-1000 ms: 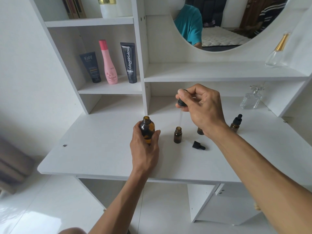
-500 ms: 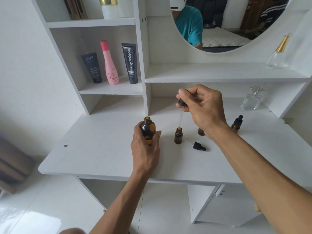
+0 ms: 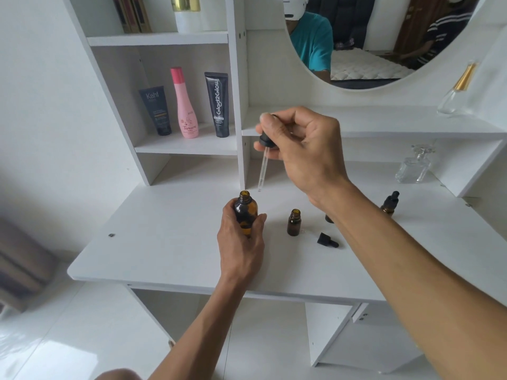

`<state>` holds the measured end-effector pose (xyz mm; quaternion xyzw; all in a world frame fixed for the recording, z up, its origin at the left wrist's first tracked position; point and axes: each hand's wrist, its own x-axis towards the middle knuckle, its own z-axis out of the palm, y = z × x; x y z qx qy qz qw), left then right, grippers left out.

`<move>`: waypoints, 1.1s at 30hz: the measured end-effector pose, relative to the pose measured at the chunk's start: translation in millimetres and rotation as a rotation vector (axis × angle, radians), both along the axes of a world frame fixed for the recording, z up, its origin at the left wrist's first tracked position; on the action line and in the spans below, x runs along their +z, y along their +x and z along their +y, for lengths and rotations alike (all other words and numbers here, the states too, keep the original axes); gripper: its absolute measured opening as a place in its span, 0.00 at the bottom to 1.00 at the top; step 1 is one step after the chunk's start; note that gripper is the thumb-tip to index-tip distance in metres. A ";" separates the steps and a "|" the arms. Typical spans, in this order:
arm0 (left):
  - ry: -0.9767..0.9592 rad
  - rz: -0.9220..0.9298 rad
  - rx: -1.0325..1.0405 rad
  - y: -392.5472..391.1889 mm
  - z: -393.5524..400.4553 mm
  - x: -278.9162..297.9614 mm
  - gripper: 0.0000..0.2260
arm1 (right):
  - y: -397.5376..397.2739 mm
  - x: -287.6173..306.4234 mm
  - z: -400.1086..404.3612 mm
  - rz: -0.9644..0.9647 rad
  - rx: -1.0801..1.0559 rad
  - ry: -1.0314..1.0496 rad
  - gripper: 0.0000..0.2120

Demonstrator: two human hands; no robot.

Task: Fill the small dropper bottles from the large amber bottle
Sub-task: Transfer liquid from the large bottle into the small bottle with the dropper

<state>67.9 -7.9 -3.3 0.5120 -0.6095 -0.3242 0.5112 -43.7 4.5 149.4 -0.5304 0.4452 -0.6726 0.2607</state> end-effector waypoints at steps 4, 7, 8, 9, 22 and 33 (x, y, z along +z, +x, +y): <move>-0.005 0.007 -0.003 0.0 1.1 1.4 0.18 | 12.2 0.9 -7.9 0.011 0.007 0.000 0.06; 0.000 0.014 -0.006 0.0 1.0 1.5 0.18 | 17.7 -0.3 -12.1 0.010 0.019 0.002 0.06; 0.003 0.012 -0.008 -0.2 1.0 1.3 0.18 | 18.5 -0.9 -13.4 0.004 0.019 0.004 0.06; 0.005 0.009 -0.008 -0.3 0.5 0.6 0.19 | 19.3 -1.6 -14.5 0.002 0.019 0.006 0.06; -0.011 -0.006 -0.015 1.1 1.2 1.3 0.20 | 19.4 -24.7 -25.8 0.129 -0.042 0.066 0.09; -0.003 0.009 -0.026 1.5 1.4 1.9 0.20 | 23.0 -54.0 -23.5 0.214 -0.055 0.132 0.10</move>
